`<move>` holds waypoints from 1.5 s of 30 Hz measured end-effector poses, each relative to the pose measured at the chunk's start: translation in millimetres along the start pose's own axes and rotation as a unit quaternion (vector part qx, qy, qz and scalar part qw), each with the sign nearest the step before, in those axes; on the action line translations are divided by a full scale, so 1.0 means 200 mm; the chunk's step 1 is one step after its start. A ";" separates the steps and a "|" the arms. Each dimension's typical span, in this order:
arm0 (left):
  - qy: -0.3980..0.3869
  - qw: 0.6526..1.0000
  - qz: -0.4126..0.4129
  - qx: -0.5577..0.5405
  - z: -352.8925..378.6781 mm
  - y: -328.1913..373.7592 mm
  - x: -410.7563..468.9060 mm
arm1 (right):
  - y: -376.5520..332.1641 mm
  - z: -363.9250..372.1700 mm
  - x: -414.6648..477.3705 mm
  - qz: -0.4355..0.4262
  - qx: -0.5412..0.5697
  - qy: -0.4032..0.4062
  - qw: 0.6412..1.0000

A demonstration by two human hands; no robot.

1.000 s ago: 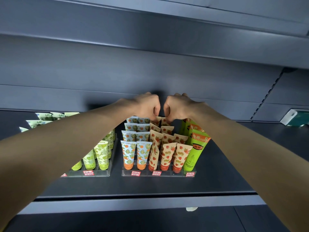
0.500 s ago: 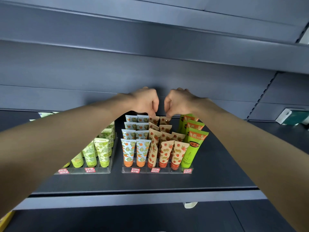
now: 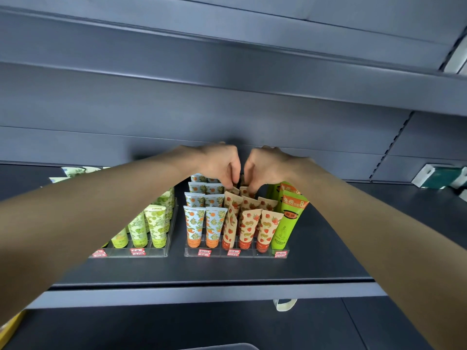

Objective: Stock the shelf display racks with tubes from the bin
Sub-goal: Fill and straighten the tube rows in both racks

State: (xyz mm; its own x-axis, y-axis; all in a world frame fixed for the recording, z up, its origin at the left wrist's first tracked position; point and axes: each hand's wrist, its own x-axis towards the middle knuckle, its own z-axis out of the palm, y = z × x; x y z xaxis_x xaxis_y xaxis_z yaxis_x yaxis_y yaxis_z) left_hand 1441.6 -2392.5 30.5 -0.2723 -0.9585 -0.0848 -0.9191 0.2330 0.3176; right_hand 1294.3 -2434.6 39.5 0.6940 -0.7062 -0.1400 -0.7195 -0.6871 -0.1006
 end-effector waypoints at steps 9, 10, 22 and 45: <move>0.014 1.000 0.010 0.017 0.05 0.00 0.04 | 0.03 0.04 0.04 0.003 -0.015 0.022 1.000; 0.017 0.999 0.009 0.026 0.06 0.00 0.04 | 0.03 0.04 0.04 0.004 -0.017 0.023 1.000; 0.053 0.997 -0.007 0.054 0.07 -0.01 0.03 | 0.03 0.04 0.03 0.009 -0.010 0.042 0.999; 0.027 0.999 0.010 0.045 0.06 0.01 0.03 | 0.06 0.07 0.08 0.018 -0.041 0.030 0.999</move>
State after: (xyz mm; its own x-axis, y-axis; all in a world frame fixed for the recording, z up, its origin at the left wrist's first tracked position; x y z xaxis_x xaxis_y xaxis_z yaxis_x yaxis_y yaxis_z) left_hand 1434.6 -2394.9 19.8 -0.2767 -0.9605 -0.0285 -0.9364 0.2628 0.2325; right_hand 1296.3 -2451.6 21.5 0.6699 -0.7378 -0.0832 -0.7411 -0.6712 -0.0150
